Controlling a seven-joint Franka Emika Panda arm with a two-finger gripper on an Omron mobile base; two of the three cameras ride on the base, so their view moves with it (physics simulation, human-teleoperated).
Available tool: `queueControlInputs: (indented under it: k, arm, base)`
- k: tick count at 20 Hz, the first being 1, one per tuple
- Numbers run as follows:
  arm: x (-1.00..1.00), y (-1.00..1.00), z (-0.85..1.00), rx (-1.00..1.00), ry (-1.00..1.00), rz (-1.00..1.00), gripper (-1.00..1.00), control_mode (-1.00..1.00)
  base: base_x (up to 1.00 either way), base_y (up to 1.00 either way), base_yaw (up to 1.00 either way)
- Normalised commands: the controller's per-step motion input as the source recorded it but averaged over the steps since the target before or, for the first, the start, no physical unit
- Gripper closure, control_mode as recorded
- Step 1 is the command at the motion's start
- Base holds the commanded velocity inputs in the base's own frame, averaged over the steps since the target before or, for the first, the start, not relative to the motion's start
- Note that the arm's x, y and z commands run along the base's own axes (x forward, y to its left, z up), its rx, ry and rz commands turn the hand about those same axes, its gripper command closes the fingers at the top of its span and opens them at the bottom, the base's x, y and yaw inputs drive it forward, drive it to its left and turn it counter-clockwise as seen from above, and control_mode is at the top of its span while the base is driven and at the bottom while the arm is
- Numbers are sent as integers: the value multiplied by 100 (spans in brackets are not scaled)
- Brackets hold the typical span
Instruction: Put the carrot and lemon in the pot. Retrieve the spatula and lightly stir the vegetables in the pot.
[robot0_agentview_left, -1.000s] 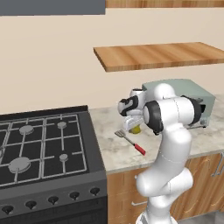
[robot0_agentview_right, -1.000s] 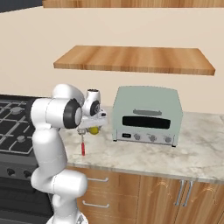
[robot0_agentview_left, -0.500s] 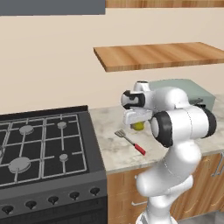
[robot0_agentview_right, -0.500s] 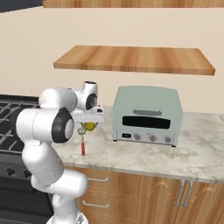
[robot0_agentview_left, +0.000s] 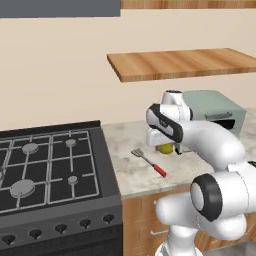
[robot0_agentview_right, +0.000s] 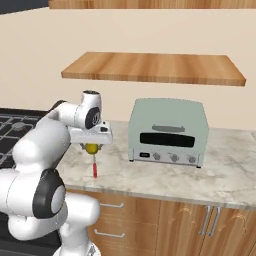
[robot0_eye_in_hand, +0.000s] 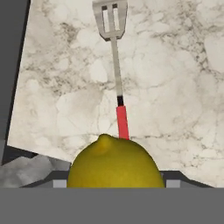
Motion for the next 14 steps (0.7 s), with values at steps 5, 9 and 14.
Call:
queueControlInputs:
  k: [5, 9, 14]
  arm:
    - [-88, 0, 45, 0, -11, 0, 100, -100]
    - [-10, 0, 3, 0, -4, 0, 100, -100]
    - [0, 0, 0, 0, 0, 0, 100, -100]
  base:
    - [0, 0, 0]
    - [0, 0, 0]
    - [0, 0, 0]
